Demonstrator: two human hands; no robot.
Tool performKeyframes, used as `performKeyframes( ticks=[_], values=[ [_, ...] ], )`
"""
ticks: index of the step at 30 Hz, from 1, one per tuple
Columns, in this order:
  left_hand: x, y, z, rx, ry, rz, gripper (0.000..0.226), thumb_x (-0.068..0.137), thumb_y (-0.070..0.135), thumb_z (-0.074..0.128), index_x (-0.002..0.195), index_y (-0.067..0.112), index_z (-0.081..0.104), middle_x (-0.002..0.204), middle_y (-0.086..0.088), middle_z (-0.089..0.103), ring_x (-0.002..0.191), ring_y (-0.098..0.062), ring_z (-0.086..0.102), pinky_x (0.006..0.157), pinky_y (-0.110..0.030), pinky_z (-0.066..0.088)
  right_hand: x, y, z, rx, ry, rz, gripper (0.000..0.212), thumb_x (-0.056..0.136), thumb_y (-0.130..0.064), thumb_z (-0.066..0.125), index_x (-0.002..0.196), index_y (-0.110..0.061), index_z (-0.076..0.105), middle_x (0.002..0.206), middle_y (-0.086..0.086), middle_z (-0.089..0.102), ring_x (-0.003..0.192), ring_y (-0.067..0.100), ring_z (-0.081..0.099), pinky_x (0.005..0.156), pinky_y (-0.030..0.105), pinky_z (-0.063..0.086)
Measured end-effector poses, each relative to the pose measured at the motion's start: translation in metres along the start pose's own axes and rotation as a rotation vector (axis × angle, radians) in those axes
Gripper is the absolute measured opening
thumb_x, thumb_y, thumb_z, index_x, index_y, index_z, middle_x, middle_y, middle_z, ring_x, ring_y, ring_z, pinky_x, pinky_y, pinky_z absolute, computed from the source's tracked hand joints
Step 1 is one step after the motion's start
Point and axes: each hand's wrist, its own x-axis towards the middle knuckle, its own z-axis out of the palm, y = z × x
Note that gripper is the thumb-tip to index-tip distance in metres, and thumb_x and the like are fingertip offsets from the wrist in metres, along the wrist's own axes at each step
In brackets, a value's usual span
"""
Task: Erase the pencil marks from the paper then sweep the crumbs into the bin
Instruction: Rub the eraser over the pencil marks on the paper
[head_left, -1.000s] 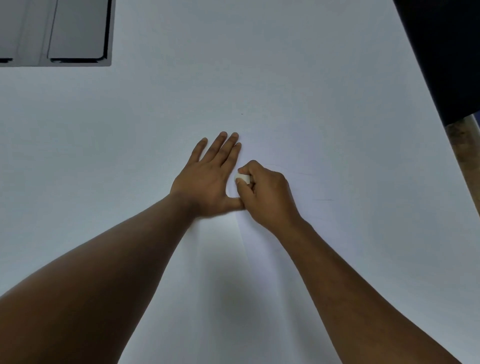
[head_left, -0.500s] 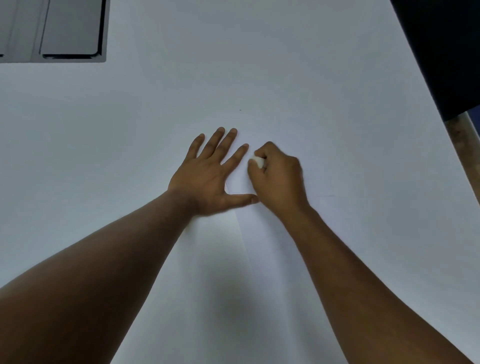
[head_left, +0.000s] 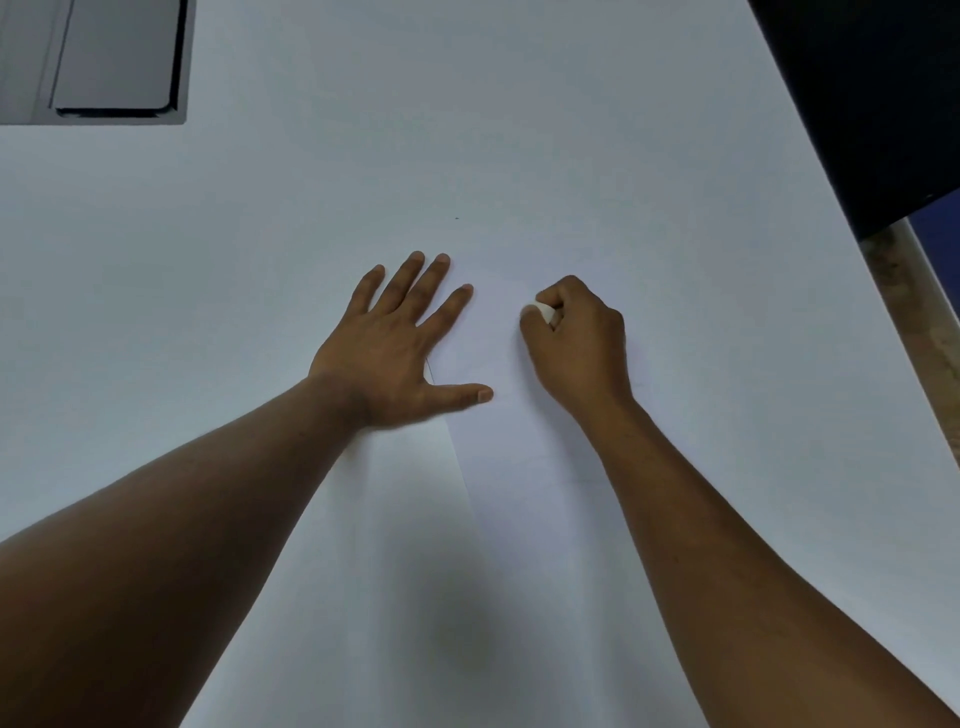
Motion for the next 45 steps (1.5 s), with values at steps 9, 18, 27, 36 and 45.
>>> performKeyframes(
  ticks=[9,18,27,36,45],
  values=[
    [0.0,0.0,-0.002,-0.05,0.003,0.006,0.117,0.075,0.101,0.021,0.164,0.029,-0.004,0.171,0.004,-0.016,0.156,-0.016,-0.021,0.127,-0.05,-0.004,0.006,0.009,0.0,0.226,-0.067,0.108,0.012,0.09,-0.029,0.06,0.091,-0.017,0.062,0.073,-0.006,0.062,0.068,0.013,0.061,0.064,0.029,0.051],
    [0.037,0.025,-0.009,-0.114,0.096,0.092,0.118,0.078,0.095,0.031,0.165,0.019,0.005,0.173,0.001,0.002,0.158,-0.016,-0.013,0.128,-0.047,-0.005,0.016,0.01,-0.019,0.856,-0.126,0.433,0.012,0.095,-0.016,0.058,0.1,-0.012,0.068,0.065,0.0,0.059,0.052,0.01,0.048,0.047,0.023,0.042],
    [0.04,0.033,0.001,-0.012,0.034,0.073,0.112,0.076,0.097,0.014,0.164,0.028,0.004,0.173,0.0,-0.008,0.158,-0.019,-0.013,0.128,-0.047,-0.003,0.004,0.008,0.0,0.24,-0.088,0.033,0.012,0.087,-0.022,0.065,0.095,-0.014,0.065,0.071,-0.005,0.063,0.063,0.01,0.065,0.06,0.027,0.052],
    [0.039,0.033,0.0,0.009,0.007,0.066,0.115,0.077,0.098,0.018,0.164,0.026,-0.002,0.172,0.002,-0.013,0.157,-0.017,-0.018,0.128,-0.046,-0.005,0.0,0.018,-0.011,-0.107,0.042,-0.017,0.014,0.088,-0.025,0.056,0.092,-0.012,0.058,0.079,0.004,0.065,0.071,0.022,0.061,0.063,0.03,0.049],
    [0.04,0.033,0.002,0.007,0.041,0.068,0.114,0.076,0.098,0.01,0.164,0.027,0.001,0.172,0.001,-0.008,0.158,-0.018,-0.014,0.128,-0.048,-0.003,0.002,0.007,-0.003,-0.113,-0.021,-0.169,0.006,0.09,-0.021,0.055,0.091,-0.015,0.055,0.071,-0.004,0.057,0.064,0.018,0.055,0.058,0.025,0.038]
  ],
)
